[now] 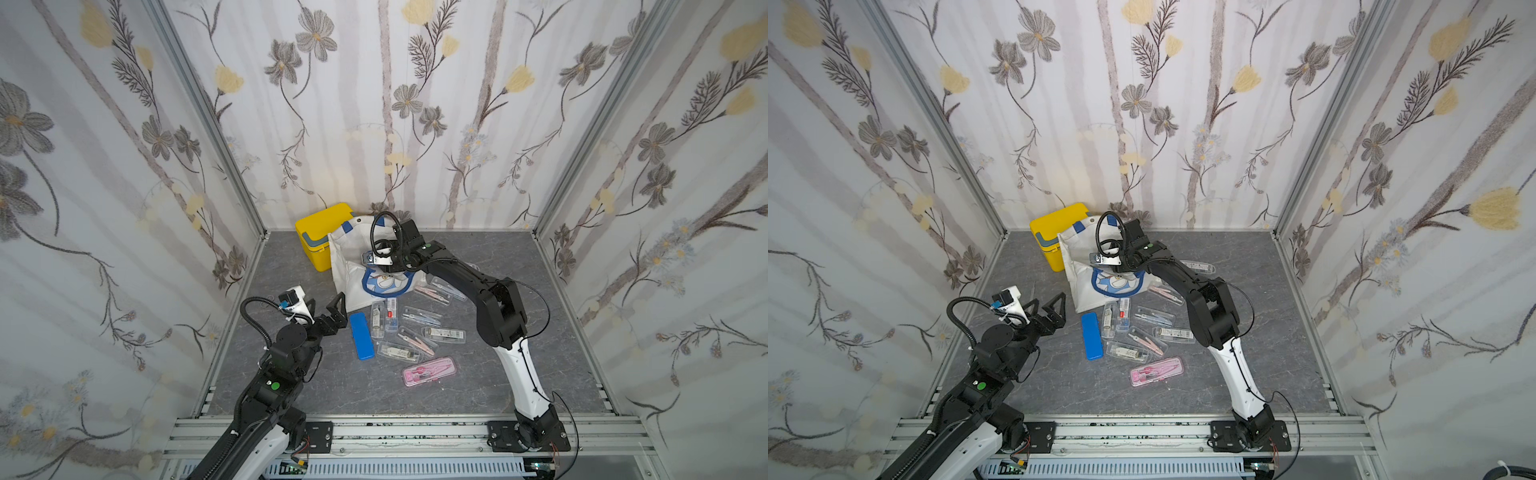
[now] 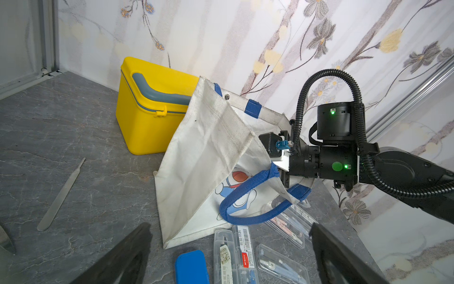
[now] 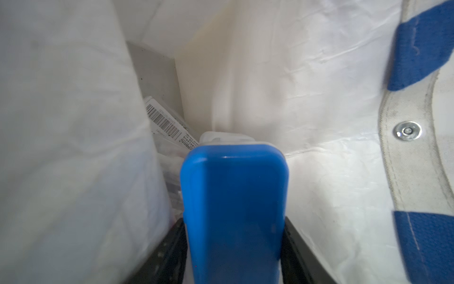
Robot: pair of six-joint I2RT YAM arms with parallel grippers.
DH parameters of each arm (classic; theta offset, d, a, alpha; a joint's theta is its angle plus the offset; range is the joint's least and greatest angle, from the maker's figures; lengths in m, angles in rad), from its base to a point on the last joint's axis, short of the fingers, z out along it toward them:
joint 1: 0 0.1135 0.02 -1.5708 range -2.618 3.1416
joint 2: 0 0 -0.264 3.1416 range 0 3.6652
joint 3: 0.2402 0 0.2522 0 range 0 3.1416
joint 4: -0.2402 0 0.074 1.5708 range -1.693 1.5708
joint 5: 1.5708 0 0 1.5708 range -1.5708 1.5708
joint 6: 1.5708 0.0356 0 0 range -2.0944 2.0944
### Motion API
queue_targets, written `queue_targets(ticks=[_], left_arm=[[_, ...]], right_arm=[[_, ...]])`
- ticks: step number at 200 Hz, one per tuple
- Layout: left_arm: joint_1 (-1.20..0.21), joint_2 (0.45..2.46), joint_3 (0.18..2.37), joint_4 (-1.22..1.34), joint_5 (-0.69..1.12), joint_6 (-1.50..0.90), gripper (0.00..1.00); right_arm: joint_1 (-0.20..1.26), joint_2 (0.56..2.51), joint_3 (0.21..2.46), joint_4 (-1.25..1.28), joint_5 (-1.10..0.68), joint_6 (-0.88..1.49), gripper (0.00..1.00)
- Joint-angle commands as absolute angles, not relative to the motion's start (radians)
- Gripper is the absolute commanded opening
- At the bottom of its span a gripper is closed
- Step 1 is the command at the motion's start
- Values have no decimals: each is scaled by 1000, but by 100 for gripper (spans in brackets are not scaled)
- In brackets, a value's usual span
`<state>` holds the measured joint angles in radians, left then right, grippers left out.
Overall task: Put the compass set into the canvas bag
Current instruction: Place the compass set in the canvas bag.
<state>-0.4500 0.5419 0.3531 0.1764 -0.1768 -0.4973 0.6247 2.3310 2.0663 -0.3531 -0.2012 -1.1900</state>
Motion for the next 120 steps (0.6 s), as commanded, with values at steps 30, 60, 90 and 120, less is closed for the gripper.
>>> queue_targets(ticks=[30,60,90,120], left_arm=[[-449,526,345,203,-198,-492,100],[-448,520,346,195,-203,-495,100],[-447,516,345,187,-205,-495,100],[-448,512,347,175,-212,-498,100]], right_arm=[[630,2317,2071,-374,-184,-1190,61],[630,2298,2071,-308,-210,-1146,66],[632,2280,2069,-193,-193,-1087,71],[632,2247,2069,-71,-205,-985,75]])
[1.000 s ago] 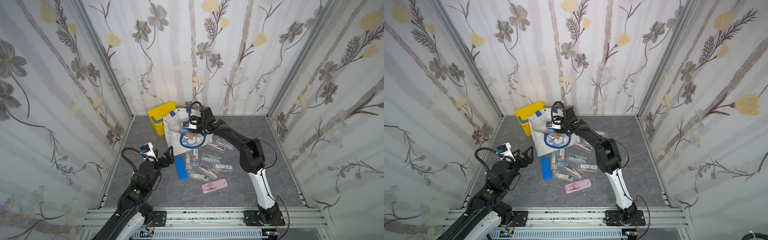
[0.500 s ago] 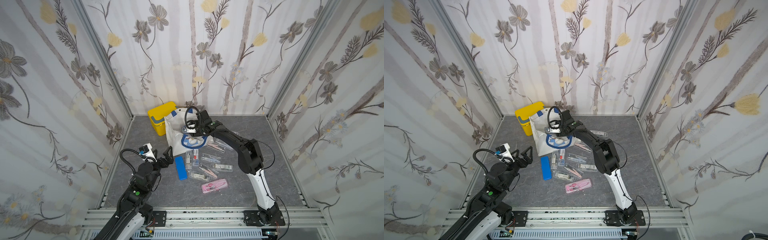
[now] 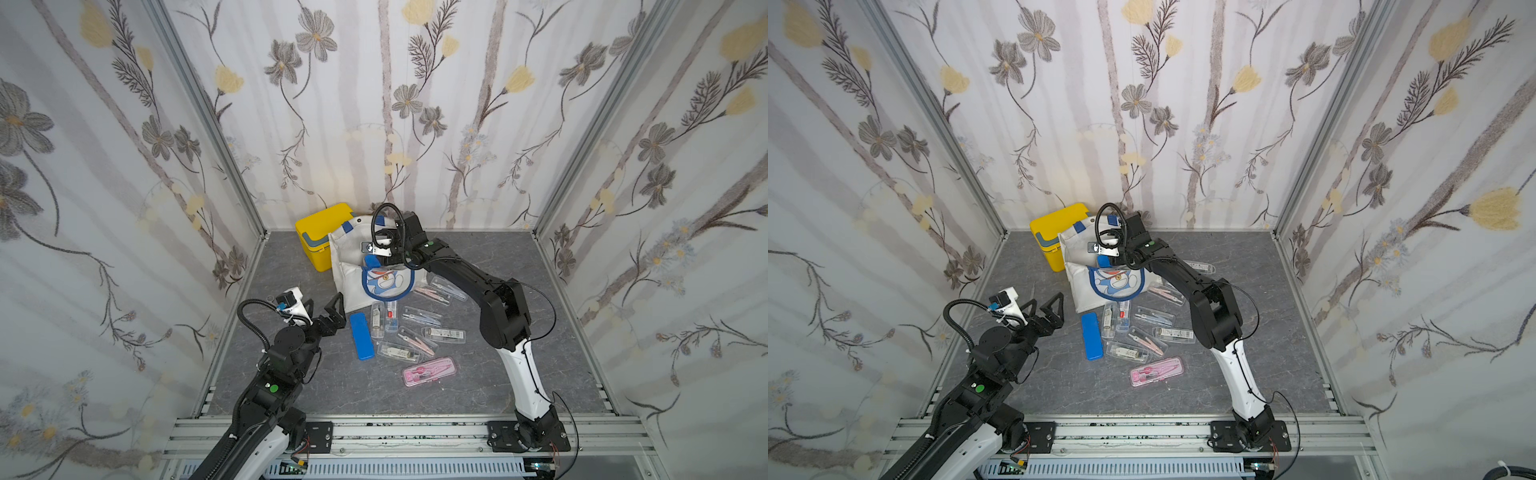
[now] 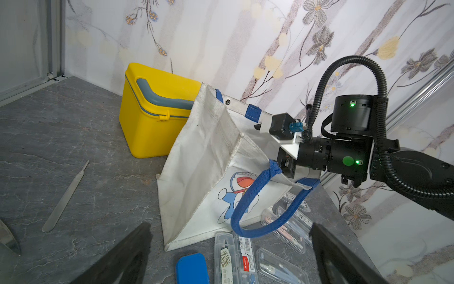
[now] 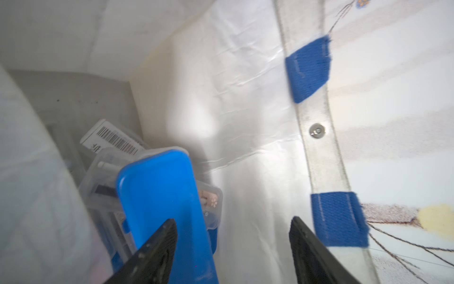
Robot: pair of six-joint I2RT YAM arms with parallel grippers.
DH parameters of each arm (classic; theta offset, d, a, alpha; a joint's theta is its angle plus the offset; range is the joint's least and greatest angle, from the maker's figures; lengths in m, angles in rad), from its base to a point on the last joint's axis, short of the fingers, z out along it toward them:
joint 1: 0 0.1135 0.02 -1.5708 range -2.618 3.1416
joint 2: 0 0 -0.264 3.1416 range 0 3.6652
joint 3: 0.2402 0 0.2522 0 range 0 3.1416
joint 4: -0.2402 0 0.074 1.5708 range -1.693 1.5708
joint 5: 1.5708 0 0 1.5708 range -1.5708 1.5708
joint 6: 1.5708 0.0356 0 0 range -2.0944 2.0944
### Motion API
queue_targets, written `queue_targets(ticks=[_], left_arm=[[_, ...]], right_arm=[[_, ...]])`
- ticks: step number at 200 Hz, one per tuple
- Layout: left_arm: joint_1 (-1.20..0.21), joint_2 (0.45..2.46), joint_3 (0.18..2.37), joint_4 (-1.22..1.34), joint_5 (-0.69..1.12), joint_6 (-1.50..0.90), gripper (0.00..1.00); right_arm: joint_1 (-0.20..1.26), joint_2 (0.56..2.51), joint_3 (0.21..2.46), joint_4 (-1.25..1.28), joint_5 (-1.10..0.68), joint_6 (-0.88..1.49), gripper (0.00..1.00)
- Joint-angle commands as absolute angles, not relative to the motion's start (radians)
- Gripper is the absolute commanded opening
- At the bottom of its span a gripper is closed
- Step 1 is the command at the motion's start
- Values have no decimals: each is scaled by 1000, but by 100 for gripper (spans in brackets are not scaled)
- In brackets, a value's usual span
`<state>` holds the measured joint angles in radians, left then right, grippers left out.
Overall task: Put the compass set into the canvas bag
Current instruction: Place the compass set in the canvas bag, then pick up the compass set at the center of the board.
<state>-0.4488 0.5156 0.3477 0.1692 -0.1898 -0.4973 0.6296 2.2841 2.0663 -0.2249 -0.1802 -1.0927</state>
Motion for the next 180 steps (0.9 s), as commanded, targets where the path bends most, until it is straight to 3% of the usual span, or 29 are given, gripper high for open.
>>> queue_targets(ticks=[1,35,44,50,84,100,126,152,180], left_arm=[[-447,512,347,175,-212,-499,100],[-448,521,364,133,-242,-516,100],[-447,525,371,115,-268,-527,100],[-447,526,375,103,-277,-529,100],[-448,542,399,70,-280,-538,100],[-448,564,416,54,-282,-549,100],[-448,622,447,5,-300,-578,100],[-447,705,494,-53,-306,-621,100],[-447,807,554,-131,-291,-679,100]], right_arm=[[633,2247,2069,-67,-206,-983,75],[633,2190,2045,66,-227,-853,80],[632,2163,2009,131,-217,-815,88],[633,2139,1974,185,-208,-787,100],[635,1990,1728,514,-107,-684,100],[643,1925,1620,648,39,-661,99],[675,1857,1527,731,443,-621,99],[691,1803,1510,559,770,-544,100],[687,1728,1433,351,927,-337,99]])
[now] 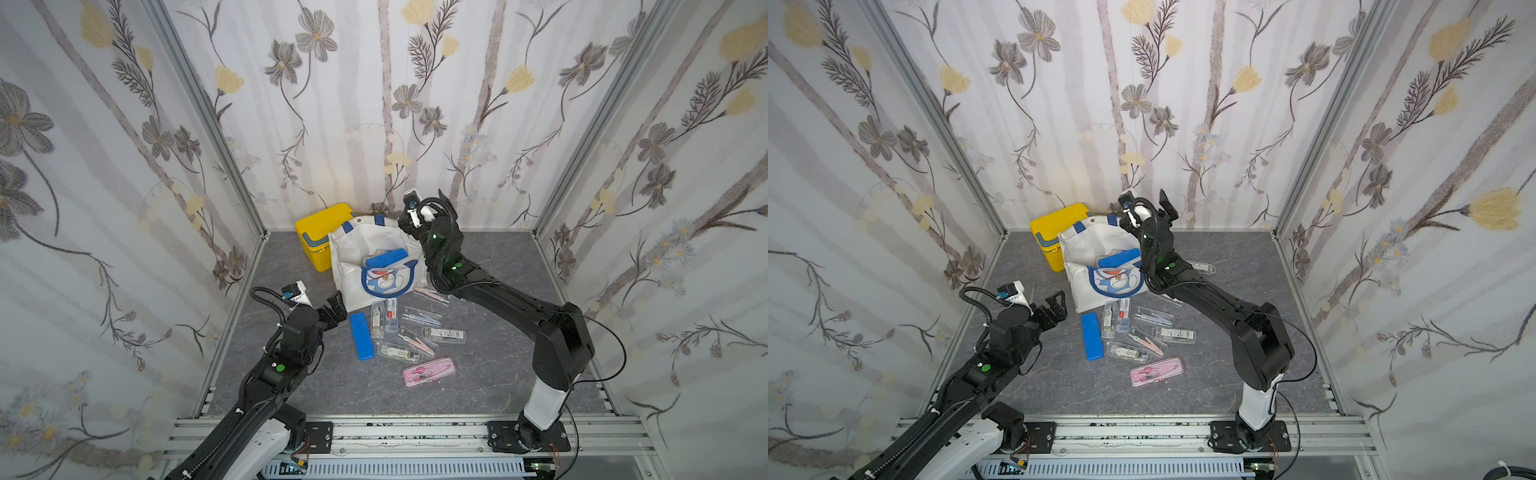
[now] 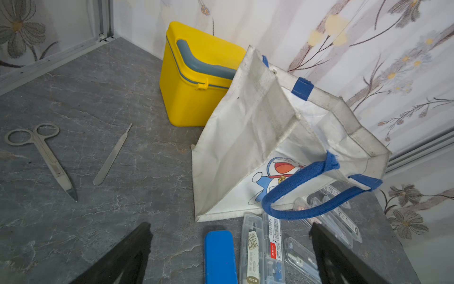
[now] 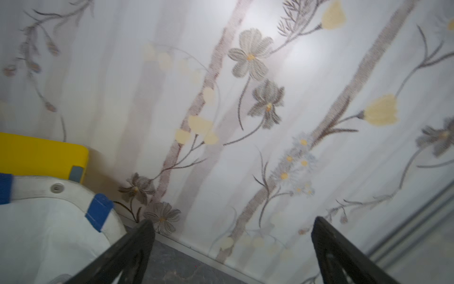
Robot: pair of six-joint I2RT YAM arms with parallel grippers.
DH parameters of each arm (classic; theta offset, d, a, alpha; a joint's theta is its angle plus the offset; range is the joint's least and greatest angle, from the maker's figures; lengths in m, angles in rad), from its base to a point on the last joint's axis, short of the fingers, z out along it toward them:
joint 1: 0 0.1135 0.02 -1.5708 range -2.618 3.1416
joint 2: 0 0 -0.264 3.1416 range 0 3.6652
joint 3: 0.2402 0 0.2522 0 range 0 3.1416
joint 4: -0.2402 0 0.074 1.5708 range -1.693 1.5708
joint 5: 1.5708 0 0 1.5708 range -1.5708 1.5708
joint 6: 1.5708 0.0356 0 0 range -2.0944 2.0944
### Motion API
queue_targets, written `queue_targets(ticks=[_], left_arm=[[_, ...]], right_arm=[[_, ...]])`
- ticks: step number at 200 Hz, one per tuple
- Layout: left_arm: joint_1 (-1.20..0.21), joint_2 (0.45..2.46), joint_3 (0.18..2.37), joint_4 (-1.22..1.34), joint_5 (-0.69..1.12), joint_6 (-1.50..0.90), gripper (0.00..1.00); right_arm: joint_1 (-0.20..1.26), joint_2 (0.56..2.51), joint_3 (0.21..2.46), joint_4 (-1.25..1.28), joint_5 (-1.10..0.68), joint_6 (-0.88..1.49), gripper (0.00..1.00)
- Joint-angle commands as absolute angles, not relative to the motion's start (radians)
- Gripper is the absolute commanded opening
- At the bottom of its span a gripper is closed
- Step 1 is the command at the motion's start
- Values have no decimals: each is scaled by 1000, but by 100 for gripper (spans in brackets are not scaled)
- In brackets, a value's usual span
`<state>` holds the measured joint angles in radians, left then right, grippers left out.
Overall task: Put the compass set into the canvas bag
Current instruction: Pick up the compass set at the center of the board.
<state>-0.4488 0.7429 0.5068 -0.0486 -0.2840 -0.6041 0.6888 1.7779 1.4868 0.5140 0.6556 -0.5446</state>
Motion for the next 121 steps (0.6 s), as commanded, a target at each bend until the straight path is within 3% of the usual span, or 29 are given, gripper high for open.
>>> queue_targets(ticks=[1,60,121], left_arm=[[-447,812,557,-134,-290,-682,100],[-464,1025,619,-245,-210,-833,100],[-618,1180,597,-244,-213,-945,100]], right_arm=[[686,1725,1429,344,928,-329,99],[661,1539,1215,65,732,53,100],[604,1466,1074,51,627,100,99]])
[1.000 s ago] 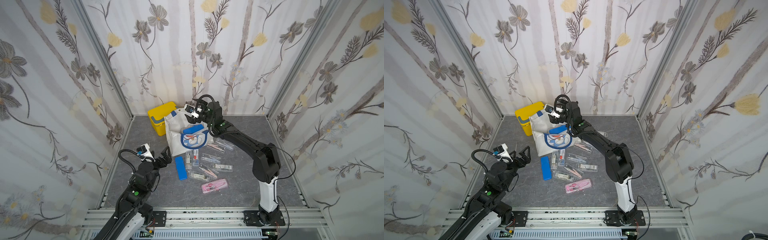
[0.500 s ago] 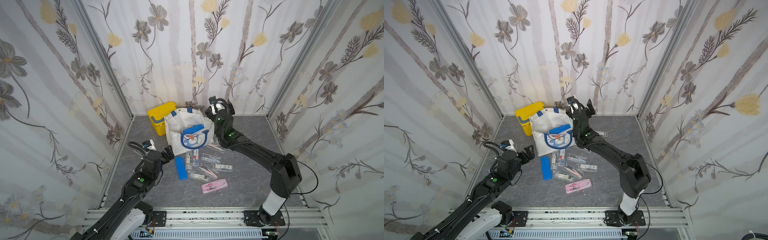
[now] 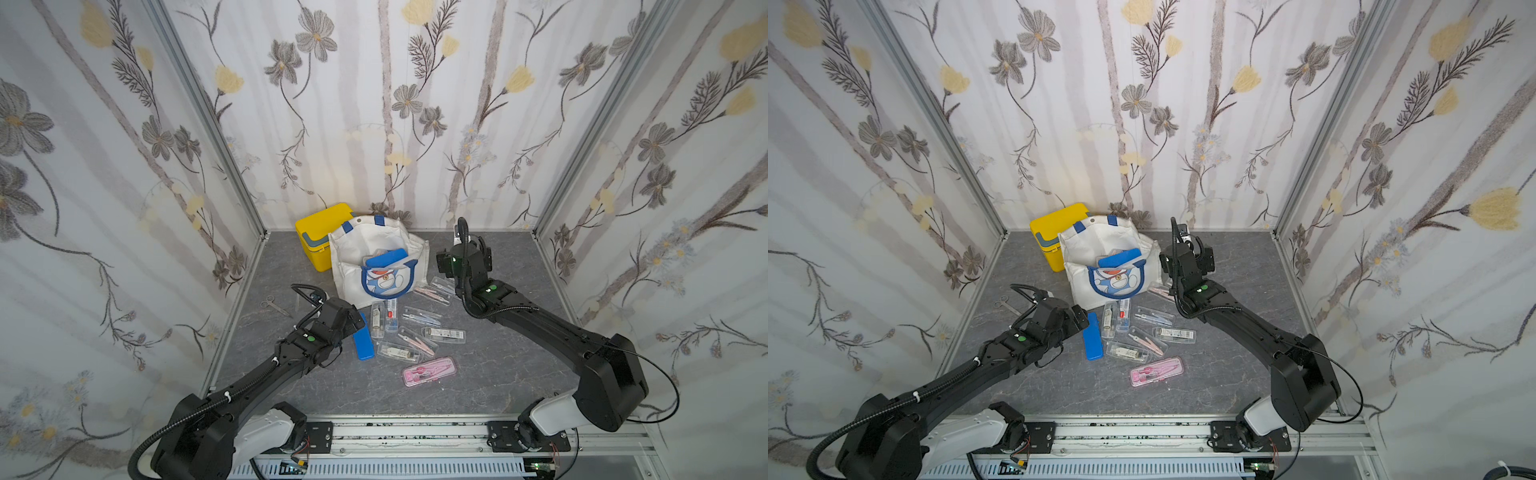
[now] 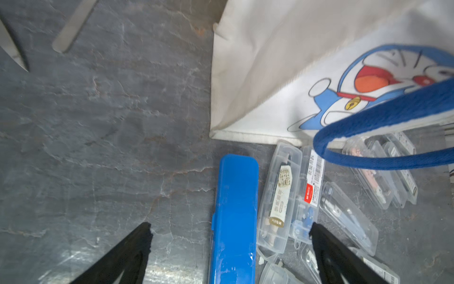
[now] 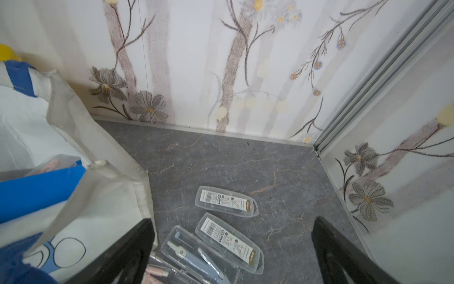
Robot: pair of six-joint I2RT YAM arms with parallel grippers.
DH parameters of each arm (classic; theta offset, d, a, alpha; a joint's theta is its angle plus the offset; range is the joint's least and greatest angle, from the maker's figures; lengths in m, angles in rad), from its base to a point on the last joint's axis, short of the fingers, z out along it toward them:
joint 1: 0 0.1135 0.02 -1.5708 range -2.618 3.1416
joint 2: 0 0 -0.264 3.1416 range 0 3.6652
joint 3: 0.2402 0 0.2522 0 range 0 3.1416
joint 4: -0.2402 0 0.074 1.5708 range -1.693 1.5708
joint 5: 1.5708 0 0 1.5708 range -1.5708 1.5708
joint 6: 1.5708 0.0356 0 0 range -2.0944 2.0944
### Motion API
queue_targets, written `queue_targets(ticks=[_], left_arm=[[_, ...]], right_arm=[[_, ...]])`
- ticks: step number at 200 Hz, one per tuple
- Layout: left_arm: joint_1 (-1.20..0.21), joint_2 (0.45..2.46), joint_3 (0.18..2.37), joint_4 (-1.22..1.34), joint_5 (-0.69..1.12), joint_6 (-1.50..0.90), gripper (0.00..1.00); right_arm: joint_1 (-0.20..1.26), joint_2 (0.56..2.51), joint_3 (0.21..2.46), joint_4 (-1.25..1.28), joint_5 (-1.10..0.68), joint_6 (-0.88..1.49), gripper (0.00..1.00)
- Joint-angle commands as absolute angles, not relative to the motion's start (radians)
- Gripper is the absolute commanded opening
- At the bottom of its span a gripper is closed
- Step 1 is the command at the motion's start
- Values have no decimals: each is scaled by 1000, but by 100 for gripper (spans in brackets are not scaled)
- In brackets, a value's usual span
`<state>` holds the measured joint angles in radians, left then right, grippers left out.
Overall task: Put the compass set into the canvas bag
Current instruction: Pick up the compass set at the center of the board.
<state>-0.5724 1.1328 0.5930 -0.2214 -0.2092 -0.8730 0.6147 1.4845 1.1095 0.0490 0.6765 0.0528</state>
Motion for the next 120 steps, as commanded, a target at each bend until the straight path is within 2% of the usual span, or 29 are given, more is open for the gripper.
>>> queue_targets(ticks=[1,120], left_arm=[[-620,1182,598,-245,-212,-947,100],[-708,1413,644,-289,-203,-971,95]], right_arm=[[603,1465,1072,52,626,100,99],[554,1452,953,130,503,129,100]])
